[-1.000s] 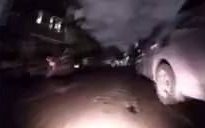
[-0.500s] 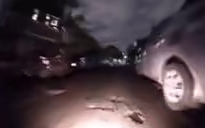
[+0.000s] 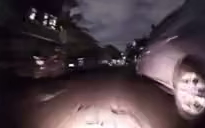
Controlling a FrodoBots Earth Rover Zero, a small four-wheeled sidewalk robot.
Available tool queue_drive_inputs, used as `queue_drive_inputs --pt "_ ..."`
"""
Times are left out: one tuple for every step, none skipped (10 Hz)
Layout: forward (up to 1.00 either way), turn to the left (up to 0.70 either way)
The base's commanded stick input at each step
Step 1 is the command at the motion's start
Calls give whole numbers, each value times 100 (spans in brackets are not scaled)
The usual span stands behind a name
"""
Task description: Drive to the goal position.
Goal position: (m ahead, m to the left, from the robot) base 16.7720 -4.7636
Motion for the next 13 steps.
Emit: queue_drive_inputs --pt "100 0" --pt "100 0" --pt "100 0" --pt "100 0" --pt "100 0" --pt "100 0" --pt "100 0" --pt "100 0" --pt "100 0" --pt "100 -14" --pt "100 -26" --pt "100 -8" --pt "100 0"
